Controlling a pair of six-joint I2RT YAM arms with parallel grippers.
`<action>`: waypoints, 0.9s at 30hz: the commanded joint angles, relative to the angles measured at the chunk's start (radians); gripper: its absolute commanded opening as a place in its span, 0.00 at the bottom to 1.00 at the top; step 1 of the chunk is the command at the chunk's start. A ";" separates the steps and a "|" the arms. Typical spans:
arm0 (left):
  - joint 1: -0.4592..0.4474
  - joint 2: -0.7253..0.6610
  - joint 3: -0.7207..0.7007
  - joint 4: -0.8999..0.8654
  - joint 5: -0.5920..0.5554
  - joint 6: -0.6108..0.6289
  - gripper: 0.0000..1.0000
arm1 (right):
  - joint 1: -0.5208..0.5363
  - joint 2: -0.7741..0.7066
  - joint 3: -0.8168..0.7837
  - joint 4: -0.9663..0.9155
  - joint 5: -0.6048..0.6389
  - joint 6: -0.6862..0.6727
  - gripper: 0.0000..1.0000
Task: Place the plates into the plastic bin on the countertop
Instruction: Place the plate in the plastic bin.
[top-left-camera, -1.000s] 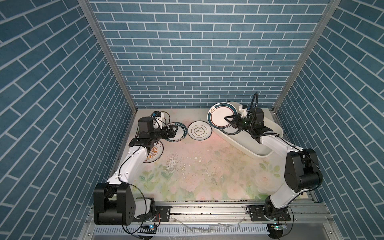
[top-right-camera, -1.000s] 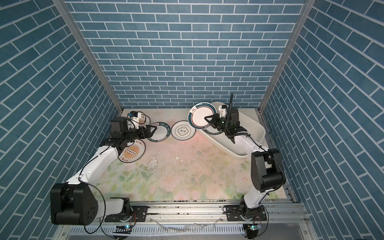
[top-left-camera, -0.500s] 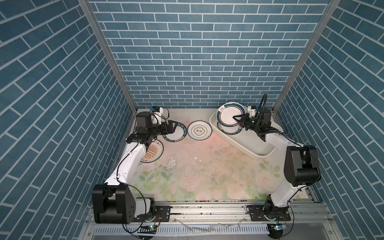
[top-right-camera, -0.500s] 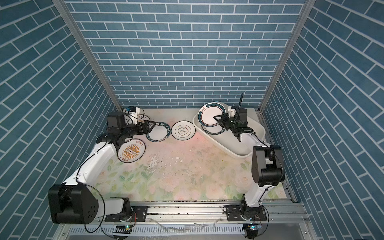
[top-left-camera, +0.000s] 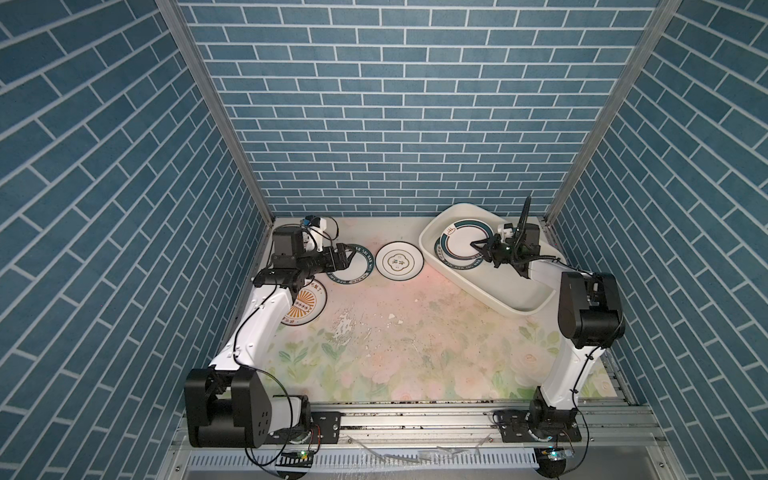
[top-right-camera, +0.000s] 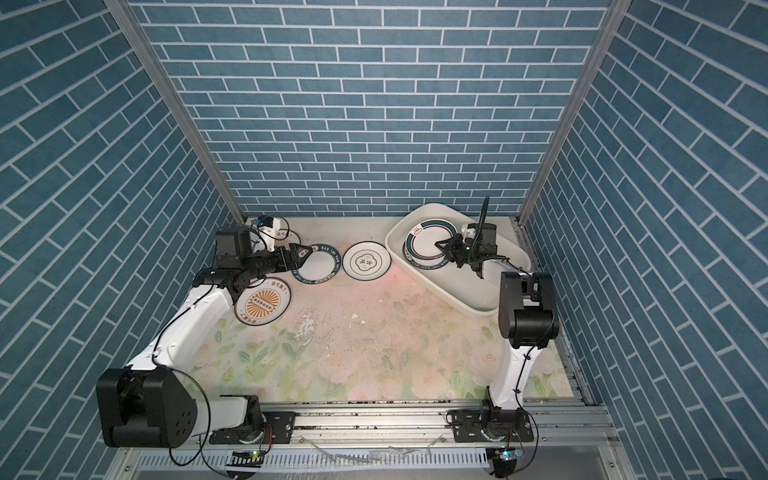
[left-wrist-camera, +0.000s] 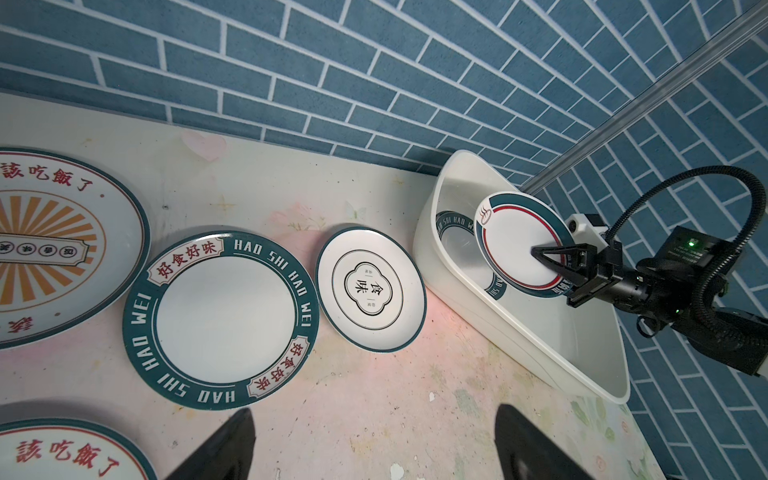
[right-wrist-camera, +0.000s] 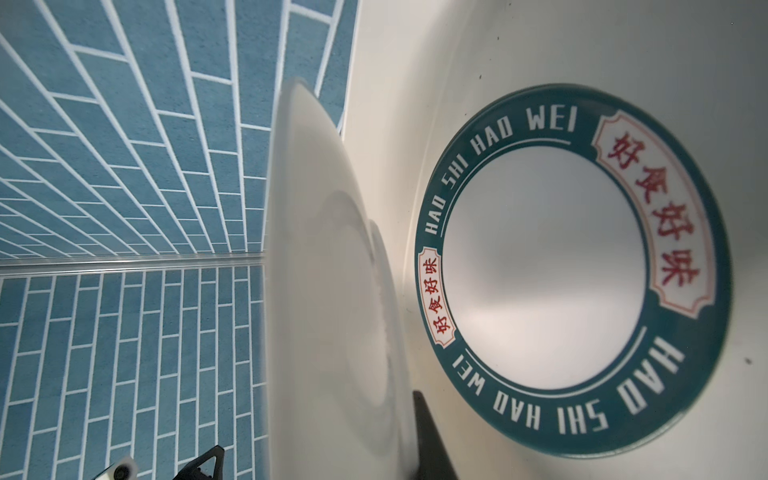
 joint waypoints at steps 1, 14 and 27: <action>0.008 -0.019 -0.020 0.002 0.003 0.003 0.92 | -0.006 0.027 0.043 -0.041 -0.015 -0.069 0.13; 0.008 -0.021 -0.051 0.017 -0.002 0.004 0.92 | -0.009 0.097 0.079 -0.141 0.024 -0.131 0.14; 0.008 -0.014 -0.062 0.035 -0.008 0.004 0.92 | -0.009 0.133 0.120 -0.234 0.056 -0.170 0.16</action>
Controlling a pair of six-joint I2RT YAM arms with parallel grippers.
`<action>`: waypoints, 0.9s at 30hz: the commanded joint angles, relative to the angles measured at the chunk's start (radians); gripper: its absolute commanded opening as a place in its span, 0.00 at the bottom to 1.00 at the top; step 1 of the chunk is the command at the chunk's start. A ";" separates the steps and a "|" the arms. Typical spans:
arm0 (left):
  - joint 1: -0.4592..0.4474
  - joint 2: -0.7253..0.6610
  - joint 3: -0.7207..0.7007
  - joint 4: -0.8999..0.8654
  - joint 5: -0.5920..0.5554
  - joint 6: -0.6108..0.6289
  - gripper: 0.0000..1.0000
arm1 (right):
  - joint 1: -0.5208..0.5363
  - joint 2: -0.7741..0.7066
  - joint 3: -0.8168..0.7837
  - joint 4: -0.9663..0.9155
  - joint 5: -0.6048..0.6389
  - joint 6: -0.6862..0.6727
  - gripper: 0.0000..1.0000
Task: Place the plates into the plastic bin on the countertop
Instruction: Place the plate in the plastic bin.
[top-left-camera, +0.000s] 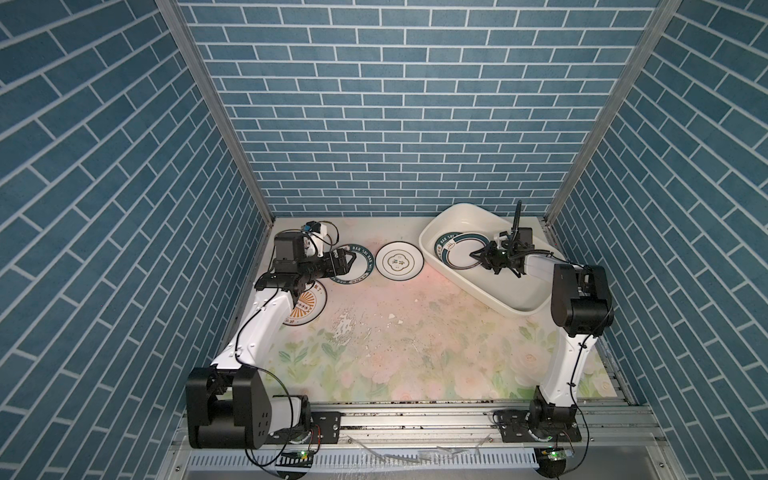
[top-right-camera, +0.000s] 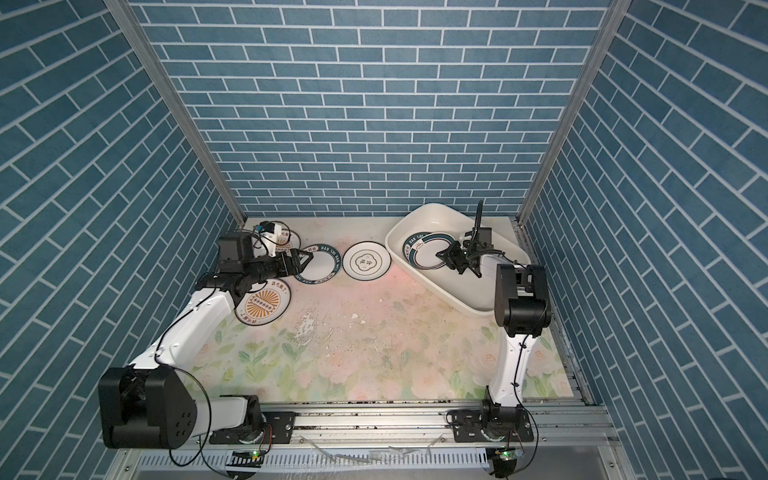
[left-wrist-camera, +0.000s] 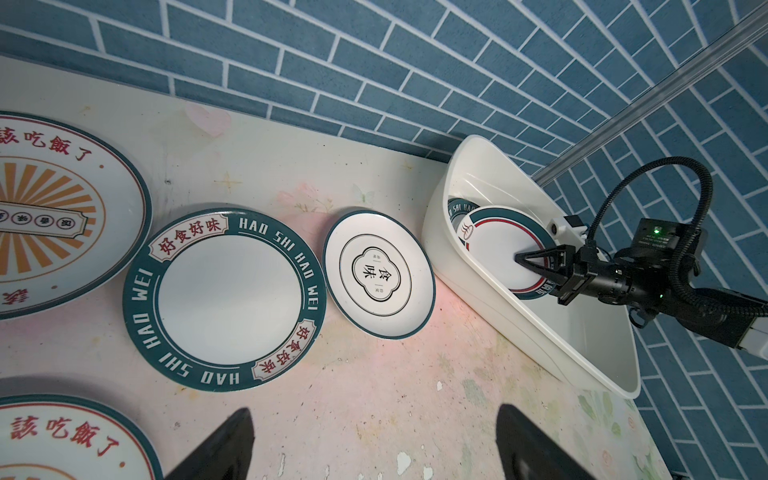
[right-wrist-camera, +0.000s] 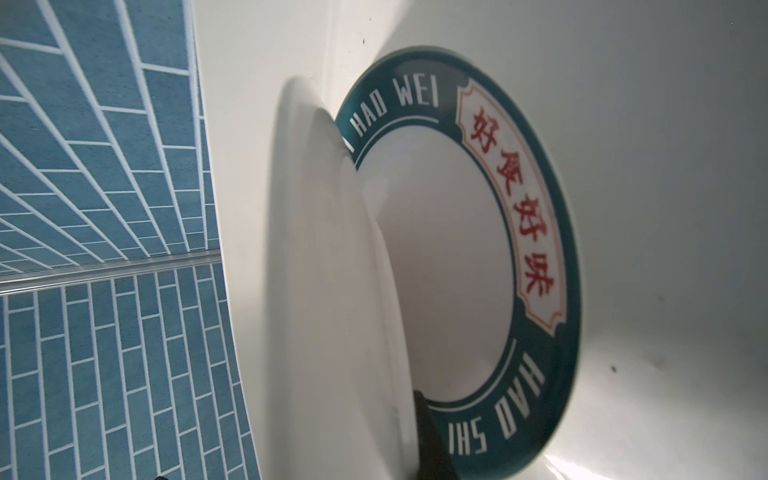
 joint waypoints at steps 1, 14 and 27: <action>0.007 -0.009 -0.011 0.016 -0.004 0.004 0.92 | -0.003 0.021 0.029 -0.025 0.009 -0.047 0.17; 0.006 -0.003 -0.011 0.026 0.003 0.001 0.92 | -0.003 0.012 0.062 -0.132 0.041 -0.095 0.26; 0.007 -0.009 -0.016 0.030 0.014 -0.002 0.92 | -0.003 -0.087 0.058 -0.312 0.121 -0.165 0.29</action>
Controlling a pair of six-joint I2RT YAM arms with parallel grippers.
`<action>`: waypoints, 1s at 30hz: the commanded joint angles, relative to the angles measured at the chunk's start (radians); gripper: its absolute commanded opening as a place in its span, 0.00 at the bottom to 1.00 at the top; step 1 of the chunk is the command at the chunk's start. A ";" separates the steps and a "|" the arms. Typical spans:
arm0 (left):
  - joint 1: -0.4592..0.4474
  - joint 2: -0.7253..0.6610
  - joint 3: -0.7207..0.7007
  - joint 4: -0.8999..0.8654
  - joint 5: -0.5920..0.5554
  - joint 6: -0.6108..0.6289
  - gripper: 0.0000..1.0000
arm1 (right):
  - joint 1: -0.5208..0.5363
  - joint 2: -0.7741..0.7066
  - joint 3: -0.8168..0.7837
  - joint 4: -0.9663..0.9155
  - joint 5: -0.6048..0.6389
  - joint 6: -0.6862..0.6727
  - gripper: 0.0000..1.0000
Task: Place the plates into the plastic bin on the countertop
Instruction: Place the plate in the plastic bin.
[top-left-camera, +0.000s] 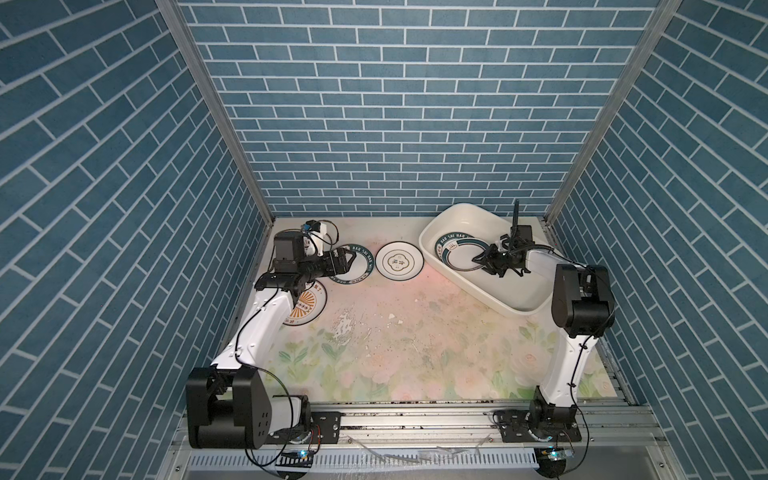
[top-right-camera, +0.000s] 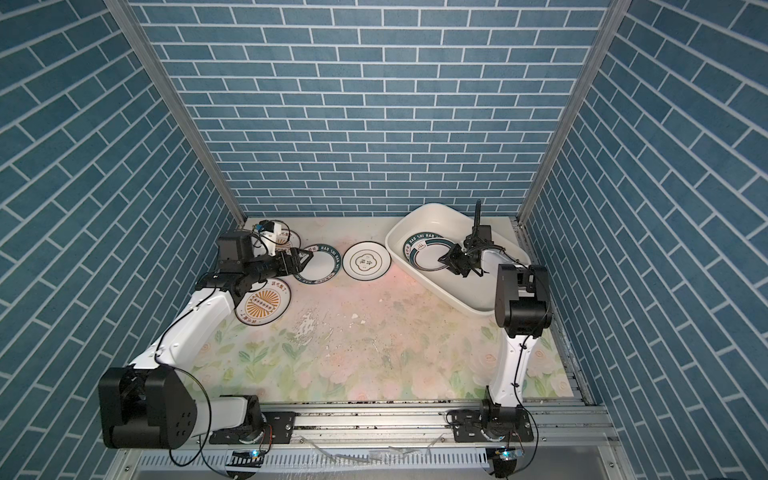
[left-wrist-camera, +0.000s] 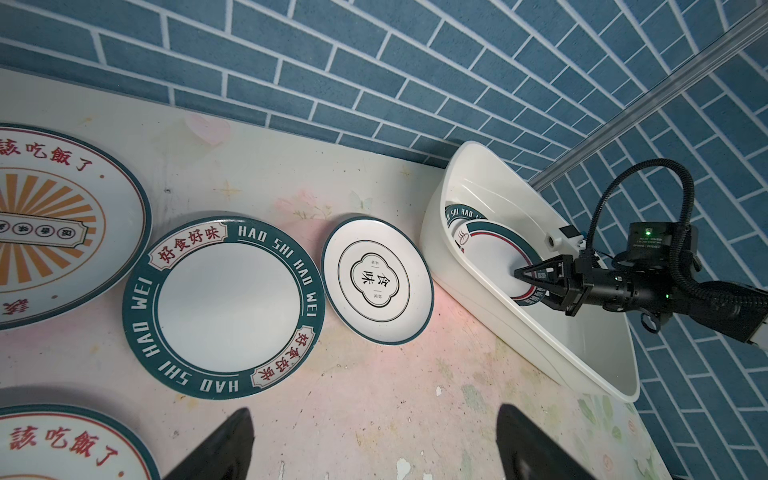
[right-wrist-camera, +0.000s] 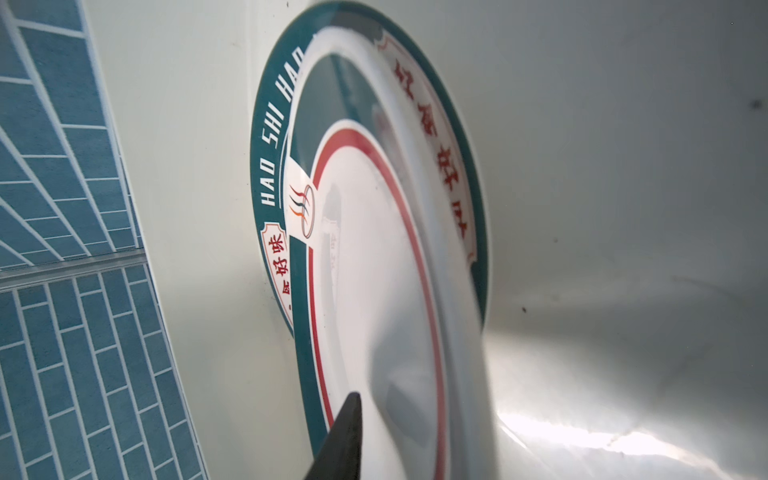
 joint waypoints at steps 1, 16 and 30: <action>0.007 -0.009 -0.016 0.013 0.012 0.001 0.93 | -0.002 -0.071 0.000 -0.067 0.030 -0.048 0.29; 0.007 -0.016 -0.026 0.021 0.018 -0.011 0.93 | -0.002 -0.107 0.002 -0.143 0.052 -0.077 0.27; 0.007 -0.023 -0.033 0.020 0.021 -0.015 0.93 | -0.014 -0.120 -0.024 -0.158 0.089 -0.063 0.19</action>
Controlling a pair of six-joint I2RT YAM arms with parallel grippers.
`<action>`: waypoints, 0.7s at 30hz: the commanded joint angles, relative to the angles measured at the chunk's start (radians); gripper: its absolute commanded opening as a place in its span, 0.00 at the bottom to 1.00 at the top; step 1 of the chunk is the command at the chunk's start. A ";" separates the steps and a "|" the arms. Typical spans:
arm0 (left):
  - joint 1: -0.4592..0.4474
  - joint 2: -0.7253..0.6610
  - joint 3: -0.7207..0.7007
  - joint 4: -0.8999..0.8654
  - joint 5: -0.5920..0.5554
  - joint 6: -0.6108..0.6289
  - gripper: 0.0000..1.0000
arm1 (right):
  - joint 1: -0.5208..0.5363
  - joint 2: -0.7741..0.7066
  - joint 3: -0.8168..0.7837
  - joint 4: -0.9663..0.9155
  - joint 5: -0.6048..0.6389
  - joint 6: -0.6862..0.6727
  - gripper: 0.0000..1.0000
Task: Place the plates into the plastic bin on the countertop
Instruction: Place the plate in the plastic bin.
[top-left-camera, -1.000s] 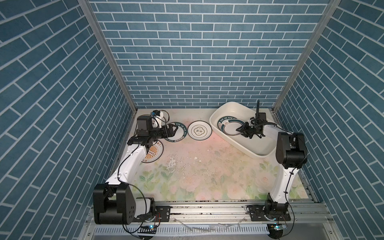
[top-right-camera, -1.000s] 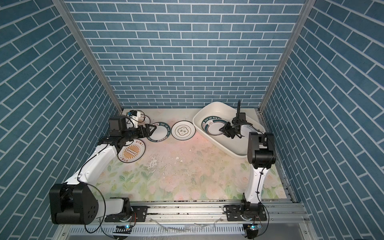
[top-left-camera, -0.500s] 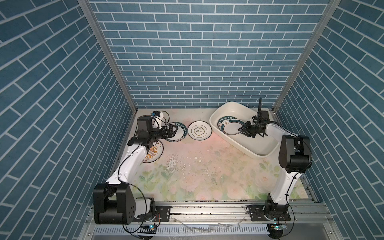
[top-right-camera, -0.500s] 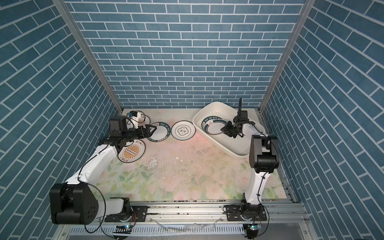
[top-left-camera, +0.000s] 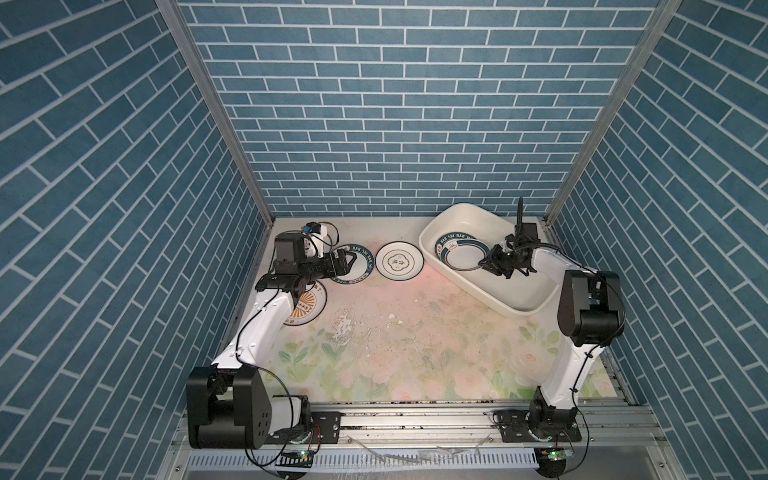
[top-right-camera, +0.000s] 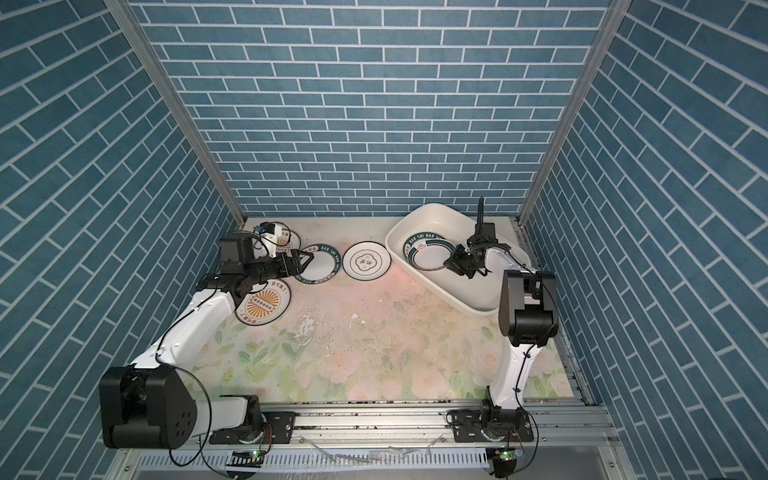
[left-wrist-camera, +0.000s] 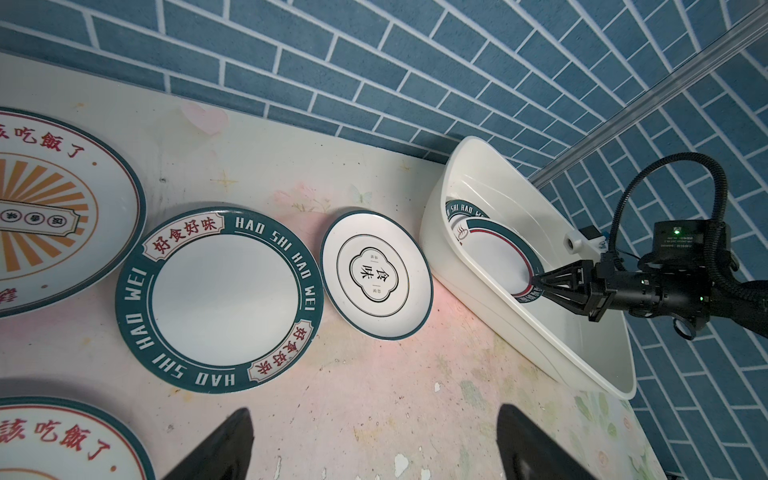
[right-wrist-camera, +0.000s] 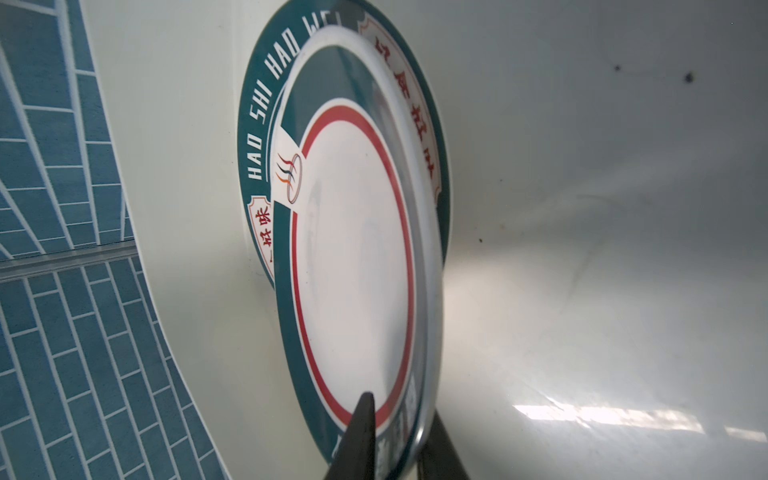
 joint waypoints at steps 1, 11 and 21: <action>0.006 -0.024 -0.018 0.013 0.015 -0.003 0.93 | -0.009 -0.035 -0.014 -0.006 0.014 0.000 0.18; 0.007 -0.034 -0.015 0.004 0.018 0.001 0.93 | -0.016 0.009 0.004 0.073 -0.031 0.063 0.10; 0.006 -0.033 -0.015 0.005 0.018 0.001 0.93 | -0.016 0.067 0.075 0.047 -0.046 0.070 0.10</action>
